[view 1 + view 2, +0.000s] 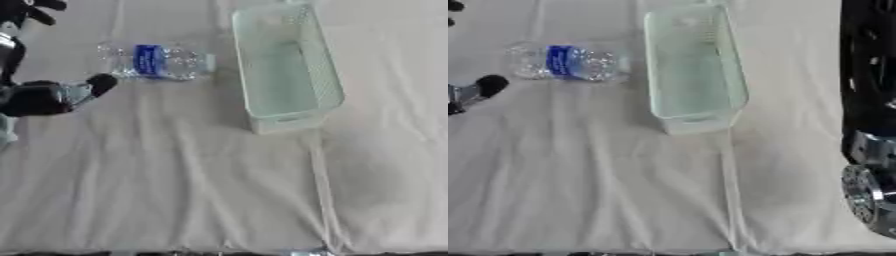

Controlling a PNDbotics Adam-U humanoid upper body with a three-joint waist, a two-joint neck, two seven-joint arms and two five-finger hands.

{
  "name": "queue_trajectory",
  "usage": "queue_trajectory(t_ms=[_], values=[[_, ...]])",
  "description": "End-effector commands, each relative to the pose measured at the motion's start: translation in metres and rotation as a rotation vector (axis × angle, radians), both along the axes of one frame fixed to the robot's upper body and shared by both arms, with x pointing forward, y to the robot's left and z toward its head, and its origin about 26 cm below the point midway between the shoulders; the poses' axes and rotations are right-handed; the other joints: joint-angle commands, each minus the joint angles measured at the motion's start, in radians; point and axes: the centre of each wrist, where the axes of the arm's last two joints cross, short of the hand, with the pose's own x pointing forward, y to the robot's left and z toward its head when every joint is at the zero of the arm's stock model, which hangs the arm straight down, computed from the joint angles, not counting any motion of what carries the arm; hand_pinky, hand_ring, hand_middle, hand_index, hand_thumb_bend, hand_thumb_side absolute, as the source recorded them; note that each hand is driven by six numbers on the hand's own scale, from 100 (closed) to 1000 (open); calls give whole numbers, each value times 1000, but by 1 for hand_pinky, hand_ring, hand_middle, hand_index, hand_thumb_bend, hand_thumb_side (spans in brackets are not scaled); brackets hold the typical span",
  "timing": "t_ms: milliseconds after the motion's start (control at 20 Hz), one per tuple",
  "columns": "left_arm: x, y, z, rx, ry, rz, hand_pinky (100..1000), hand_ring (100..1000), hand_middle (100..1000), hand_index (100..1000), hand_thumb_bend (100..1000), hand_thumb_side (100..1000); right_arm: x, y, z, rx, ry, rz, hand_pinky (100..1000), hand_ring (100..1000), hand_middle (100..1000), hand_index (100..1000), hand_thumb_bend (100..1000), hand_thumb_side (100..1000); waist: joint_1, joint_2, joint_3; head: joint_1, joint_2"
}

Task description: Pick up objects on the table and place them in the box.

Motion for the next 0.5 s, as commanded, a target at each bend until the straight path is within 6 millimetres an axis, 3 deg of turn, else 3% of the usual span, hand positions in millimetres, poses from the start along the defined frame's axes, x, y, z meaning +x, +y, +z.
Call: queue_trajectory(t_ms=[50, 500], values=[[2, 9, 23, 110, -8, 32, 603, 730, 1000, 956, 700, 701, -4, 2, 6, -4, -31, 16, 708, 796, 842, 860, 100, 1000, 0, -27, -2, 3, -19], [29, 23, 39, 235, 154, -23, 557, 707, 1000, 941, 765, 625, -3, 5, 4, -27, -21, 31, 707, 795, 843, 861, 100, 1000, 8, -23, -11, 4, -24]])
